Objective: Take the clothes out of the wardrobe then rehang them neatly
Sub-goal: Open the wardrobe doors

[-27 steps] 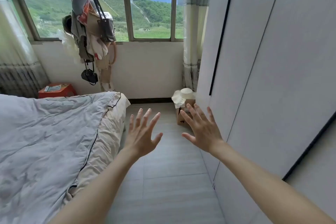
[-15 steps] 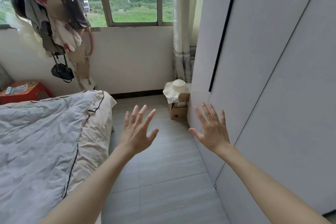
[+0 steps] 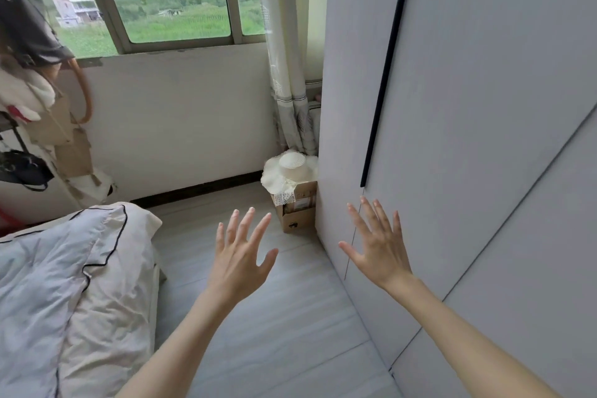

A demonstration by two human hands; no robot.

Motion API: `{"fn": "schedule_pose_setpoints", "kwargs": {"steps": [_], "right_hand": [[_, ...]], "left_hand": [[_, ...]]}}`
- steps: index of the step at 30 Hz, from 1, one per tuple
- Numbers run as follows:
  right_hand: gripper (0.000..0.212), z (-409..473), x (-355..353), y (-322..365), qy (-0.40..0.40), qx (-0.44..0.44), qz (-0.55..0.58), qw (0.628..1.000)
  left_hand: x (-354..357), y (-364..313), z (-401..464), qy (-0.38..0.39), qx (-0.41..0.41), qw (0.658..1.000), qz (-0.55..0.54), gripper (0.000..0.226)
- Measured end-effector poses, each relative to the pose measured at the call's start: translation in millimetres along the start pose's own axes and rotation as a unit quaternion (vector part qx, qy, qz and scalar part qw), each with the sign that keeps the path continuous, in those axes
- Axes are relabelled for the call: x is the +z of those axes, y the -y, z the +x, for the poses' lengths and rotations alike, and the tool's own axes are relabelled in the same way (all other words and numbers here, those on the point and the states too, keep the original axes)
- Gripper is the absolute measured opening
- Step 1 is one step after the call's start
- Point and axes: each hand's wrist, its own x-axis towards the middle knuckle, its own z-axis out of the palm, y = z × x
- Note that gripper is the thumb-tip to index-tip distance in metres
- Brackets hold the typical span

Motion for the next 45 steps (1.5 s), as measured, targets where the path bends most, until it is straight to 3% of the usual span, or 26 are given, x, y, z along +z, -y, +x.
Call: {"fn": "schedule_pose_setpoints", "kwargs": {"steps": [10,22,26,31,36,40,45], "right_hand": [[0.068,101,32,-36,-0.033,0.09,-0.014,0.995],[0.064,203,63,-61,-0.1,0.244,-0.094,0.96],[0.062,226,56,-63,-0.139,0.275,-0.131,0.942],[0.056,270,6,-82,-0.21,0.233,-0.231,0.921],[0.058,318,-50,-116,-0.27,0.197,-0.337,0.88],[0.073,324,-43,-138,-0.256,0.219,-0.428,0.839],[0.07,329,-32,-151,-0.279,0.215,-0.479,0.804]], "left_hand": [[45,7,150,0.01,0.056,0.995,-0.077,0.069],[82,-1,340,0.058,0.249,0.956,-0.147,0.072],[80,-22,391,0.085,0.313,0.928,-0.185,0.072],[64,-80,445,0.082,0.352,0.878,-0.313,0.063],[39,-135,484,0.043,0.343,0.826,-0.444,0.062],[35,-152,492,0.041,0.349,0.792,-0.498,0.055],[35,-156,493,0.054,0.32,0.77,-0.549,0.049]]}}
